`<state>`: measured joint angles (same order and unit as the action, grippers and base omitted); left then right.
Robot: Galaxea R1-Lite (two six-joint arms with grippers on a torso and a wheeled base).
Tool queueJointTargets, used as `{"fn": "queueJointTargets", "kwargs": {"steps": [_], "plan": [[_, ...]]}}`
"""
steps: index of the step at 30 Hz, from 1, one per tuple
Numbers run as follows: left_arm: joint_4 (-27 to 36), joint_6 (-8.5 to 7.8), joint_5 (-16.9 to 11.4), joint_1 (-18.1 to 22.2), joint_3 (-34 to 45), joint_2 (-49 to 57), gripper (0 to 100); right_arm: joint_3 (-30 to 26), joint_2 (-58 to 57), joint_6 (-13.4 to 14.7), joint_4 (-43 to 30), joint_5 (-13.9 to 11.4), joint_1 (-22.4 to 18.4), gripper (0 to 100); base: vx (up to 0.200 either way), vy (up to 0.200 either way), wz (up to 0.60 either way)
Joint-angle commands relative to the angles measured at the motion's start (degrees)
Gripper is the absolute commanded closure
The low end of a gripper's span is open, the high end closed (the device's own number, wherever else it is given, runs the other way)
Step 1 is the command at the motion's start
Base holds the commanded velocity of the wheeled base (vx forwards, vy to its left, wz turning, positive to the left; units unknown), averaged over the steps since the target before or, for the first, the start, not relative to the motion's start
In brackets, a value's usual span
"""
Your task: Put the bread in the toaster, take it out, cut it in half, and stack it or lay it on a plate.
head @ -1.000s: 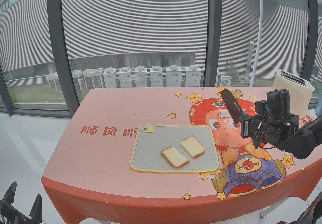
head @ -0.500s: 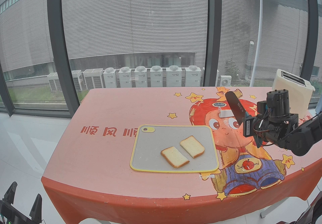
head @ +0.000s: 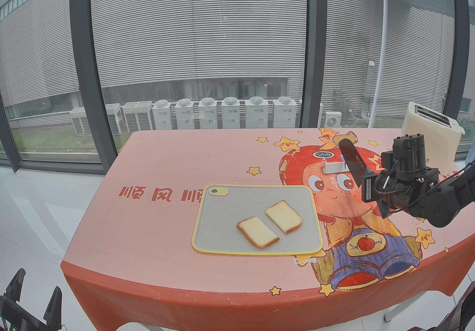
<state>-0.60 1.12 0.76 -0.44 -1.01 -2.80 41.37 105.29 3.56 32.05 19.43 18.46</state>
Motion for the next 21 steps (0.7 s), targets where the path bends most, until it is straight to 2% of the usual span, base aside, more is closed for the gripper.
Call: {"fn": "queueJointTargets", "kwargs": {"steps": [1, 21], "plan": [[0.0, 0.11, 0.0, 0.0, 1.0, -0.1, 0, 0.0, 0.3, 0.0, 0.0, 0.0, -0.2, 100, 0.0, 0.0, 0.0], [0.0, 0.11, 0.0, 0.0, 1.0, -0.1, 0, 0.0, 0.3, -0.1, -0.1, 0.1, -0.7, 100, 0.0, 0.0, 0.0]]}}
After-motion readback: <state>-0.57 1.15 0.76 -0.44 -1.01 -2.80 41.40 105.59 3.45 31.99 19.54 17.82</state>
